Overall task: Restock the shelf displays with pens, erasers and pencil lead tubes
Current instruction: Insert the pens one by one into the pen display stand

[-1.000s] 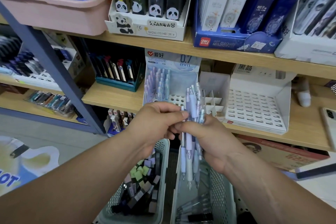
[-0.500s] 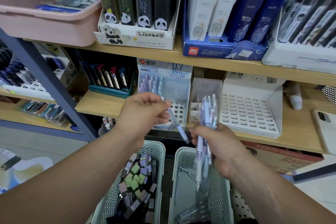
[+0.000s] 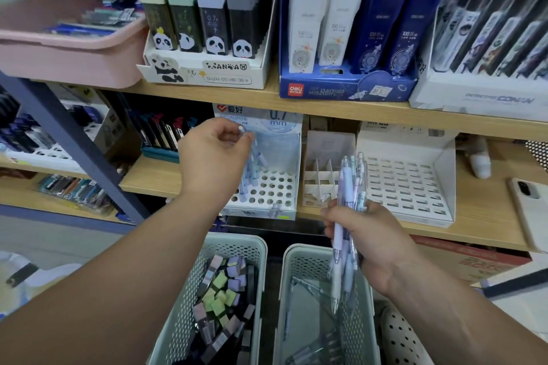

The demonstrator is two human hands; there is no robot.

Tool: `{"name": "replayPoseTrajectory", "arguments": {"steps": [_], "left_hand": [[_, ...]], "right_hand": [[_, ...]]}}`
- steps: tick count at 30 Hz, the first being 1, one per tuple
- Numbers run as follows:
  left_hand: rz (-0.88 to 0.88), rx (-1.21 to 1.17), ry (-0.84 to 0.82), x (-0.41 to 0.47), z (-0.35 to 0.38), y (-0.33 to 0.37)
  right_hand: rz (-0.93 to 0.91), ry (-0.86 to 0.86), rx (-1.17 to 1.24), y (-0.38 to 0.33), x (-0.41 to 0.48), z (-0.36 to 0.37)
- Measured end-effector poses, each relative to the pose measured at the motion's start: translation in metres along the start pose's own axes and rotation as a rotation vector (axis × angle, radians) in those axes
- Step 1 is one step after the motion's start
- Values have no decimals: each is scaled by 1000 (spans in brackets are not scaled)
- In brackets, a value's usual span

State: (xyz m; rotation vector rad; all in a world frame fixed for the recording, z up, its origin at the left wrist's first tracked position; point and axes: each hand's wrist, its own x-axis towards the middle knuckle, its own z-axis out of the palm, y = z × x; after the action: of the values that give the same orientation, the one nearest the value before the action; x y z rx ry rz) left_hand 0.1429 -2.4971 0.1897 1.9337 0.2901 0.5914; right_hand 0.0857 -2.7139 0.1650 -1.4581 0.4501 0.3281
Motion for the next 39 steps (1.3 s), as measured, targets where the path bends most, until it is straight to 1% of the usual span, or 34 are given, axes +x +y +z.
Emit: {"name": "replayPoseTrajectory", "arguments": {"steps": [8, 13, 27, 32, 37, 39], "left_hand": [[80, 200, -22, 8, 19, 2], [67, 313, -44, 12, 25, 2], [104, 413, -28, 18, 31, 3], [183, 505, -65, 14, 33, 3], [349, 592, -42, 12, 35, -3], [365, 617, -51, 11, 36, -3]], "right_hand": [[-22, -18, -8, -2, -1, -1], [-25, -41, 0, -5, 0, 1], [-2, -36, 4, -9, 1, -1], [5, -40, 9, -9, 0, -3], [8, -46, 20, -10, -2, -3], [6, -48, 23, -10, -2, -3]]}}
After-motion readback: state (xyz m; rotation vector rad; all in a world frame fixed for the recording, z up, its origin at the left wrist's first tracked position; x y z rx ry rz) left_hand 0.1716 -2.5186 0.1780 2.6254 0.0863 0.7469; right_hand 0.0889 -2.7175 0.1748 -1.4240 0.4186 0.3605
